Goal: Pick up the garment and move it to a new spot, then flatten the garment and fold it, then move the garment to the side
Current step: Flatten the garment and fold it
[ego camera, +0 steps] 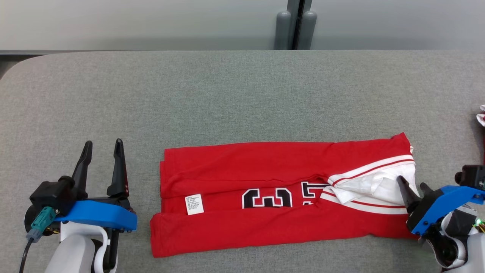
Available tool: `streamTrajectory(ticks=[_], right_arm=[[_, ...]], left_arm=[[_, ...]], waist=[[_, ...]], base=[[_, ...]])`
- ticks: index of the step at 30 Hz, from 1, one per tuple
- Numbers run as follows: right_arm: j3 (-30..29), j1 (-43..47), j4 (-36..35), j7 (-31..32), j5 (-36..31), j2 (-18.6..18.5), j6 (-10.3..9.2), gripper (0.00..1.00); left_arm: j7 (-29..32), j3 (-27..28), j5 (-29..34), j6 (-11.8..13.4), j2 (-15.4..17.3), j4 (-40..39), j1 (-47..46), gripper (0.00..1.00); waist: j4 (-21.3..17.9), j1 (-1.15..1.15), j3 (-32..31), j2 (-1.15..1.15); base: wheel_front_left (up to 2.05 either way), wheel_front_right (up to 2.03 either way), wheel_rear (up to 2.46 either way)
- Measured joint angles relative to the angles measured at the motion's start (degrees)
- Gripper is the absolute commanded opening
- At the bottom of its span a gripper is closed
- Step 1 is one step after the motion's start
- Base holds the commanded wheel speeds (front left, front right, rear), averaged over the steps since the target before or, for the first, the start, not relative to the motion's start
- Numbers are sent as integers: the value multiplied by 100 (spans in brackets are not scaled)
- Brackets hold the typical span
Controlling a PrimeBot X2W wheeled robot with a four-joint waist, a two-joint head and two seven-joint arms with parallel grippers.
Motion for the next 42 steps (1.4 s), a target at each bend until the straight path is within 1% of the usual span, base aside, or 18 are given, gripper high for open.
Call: streamTrajectory(ticks=[2,6,10,11,12,15,19,24,27,28,32,34,37,42], right_arm=[[29,-105,234,-4,-144,1,0,100],[-18,-292,592,54,-679,-3,0,100],[148,-432,838,158,-856,-49,-8,100],[200,-449,860,194,-845,-68,-9,48],[241,-453,866,199,-837,-81,-11,0],[359,-435,779,255,-798,-59,-7,0],[255,-281,320,263,-795,2,-1,0],[-53,27,-771,587,-845,-15,1,0],[-292,237,-1500,880,-944,-148,1,0],[-523,398,-2135,1131,-1018,-293,1,0],[-736,503,-2662,1338,-1129,-485,0,0],[-683,506,-2837,1467,-1115,-474,1,0],[-414,535,-3109,1664,-1077,-407,0,0],[475,594,-3277,1777,-932,-237,0,0]], left_arm=[[0,25,4,-29,-18,37,-10,100],[0,44,44,-96,-38,119,-14,100],[0,62,53,-134,-74,166,-14,100],[0,68,56,-147,-82,178,-14,100],[0,75,60,-149,-90,183,-14,100],[0,105,63,-185,-102,214,-12,100],[0,164,94,-198,-103,222,-2,100],[0,185,156,-207,-107,186,45,100],[0,222,196,-209,-99,140,53,100],[0,255,203,-209,-81,103,54,100],[0,278,238,-236,-78,73,55,100],[0,283,253,-244,-85,65,57,100],[0,272,315,-234,-157,14,111,100],[0,286,357,-234,-168,-53,127,100]], waist=[[22,0,7,0],[78,0,10,0],[127,0,9,0],[135,0,11,0],[141,0,13,0],[147,0,11,0],[113,0,13,0],[59,0,14,0],[25,0,26,0],[1,0,43,0],[-8,0,43,0],[-7,0,24,0],[10,0,-10,0],[63,0,-33,0]], base=[[0,0,0],[0,0,0],[0,0,0],[0,0,0],[0,0,0],[0,0,0],[0,0,0],[0,0,0],[0,0,0],[0,0,0],[0,0,0],[0,0,0],[0,0,0],[0,0,0]])
